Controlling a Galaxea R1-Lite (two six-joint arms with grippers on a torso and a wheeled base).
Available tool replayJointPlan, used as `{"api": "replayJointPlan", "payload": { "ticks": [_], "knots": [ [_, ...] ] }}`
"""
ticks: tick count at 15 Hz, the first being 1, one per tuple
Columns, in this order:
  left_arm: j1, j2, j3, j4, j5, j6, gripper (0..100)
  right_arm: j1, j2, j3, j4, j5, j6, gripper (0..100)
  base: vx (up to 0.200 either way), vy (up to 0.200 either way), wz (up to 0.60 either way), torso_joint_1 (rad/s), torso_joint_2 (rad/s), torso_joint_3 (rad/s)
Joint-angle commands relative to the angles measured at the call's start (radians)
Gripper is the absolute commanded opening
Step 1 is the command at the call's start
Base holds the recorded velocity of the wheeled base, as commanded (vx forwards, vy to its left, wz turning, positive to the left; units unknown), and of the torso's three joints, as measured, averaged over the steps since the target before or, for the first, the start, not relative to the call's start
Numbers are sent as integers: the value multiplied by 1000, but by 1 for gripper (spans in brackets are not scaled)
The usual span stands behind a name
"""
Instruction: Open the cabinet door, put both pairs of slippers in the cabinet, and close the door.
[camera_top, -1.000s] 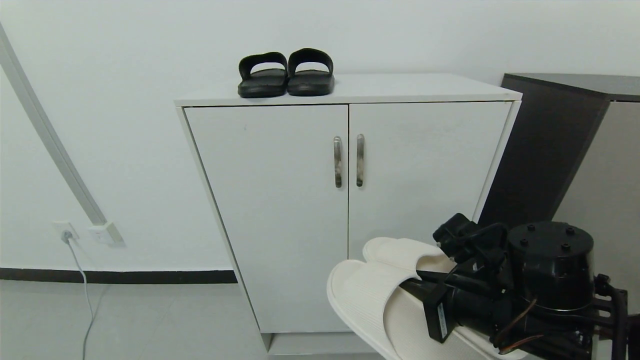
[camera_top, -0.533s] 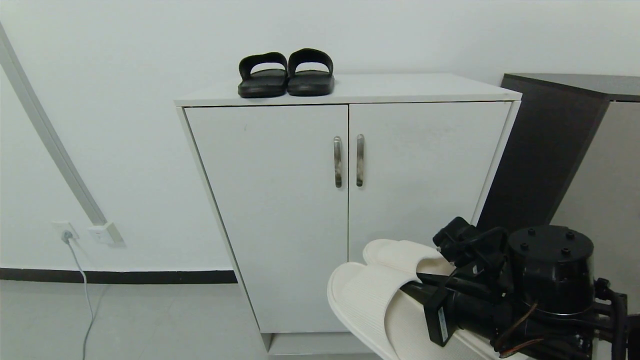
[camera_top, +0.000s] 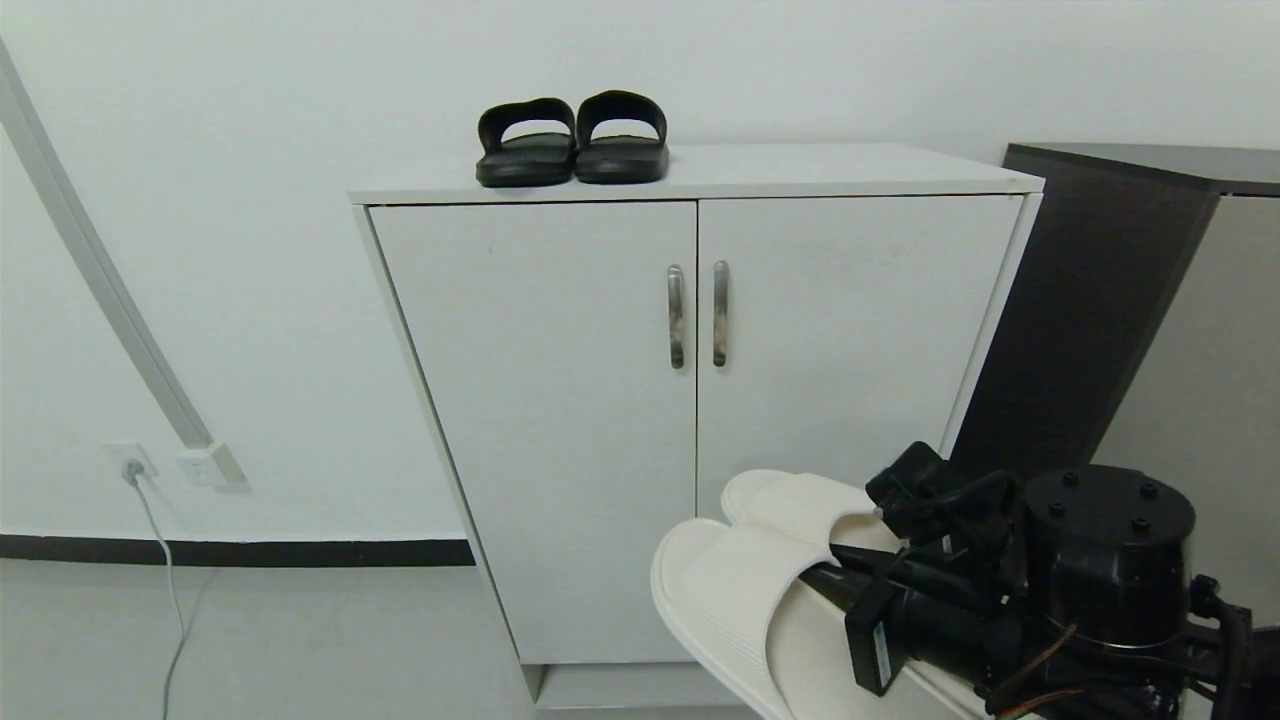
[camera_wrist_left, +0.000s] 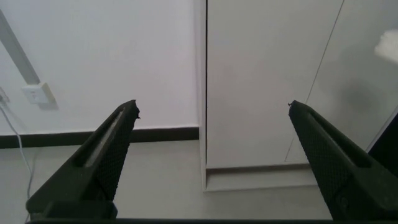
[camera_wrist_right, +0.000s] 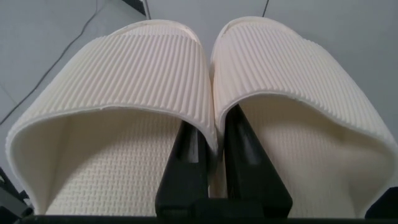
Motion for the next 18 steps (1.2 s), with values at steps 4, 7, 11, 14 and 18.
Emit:
{"api": "replayJointPlan", "payload": {
  "ticks": [4, 7, 11, 14, 18],
  "knots": [
    [-15, 344, -209, -14, -138, -62, 100, 2, 23, 2, -3, -1, 0, 0, 0, 0, 0, 0, 0, 0],
    [-15, 497, -243, -89, -216, -62, 100, 2, 23, 4, -3, 0, 1, 0, 0, 0, 0, 0, 0, 0],
    [-43, 698, -266, -236, -383, -56, 100, 5, 23, 1, -3, 0, 3, 0, 0, 0, 0, 0, 0, 0],
    [-104, 821, -303, -308, -399, -57, 100, 16, 23, 5, -3, 0, 3, 0, 0, 0, 0, 0, 0, 0],
    [-214, 977, -382, -380, -399, -60, 100, 17, 22, 5, -4, 0, 4, 0, 0, 0, 0, 0, 0, 0]
  ]
}}
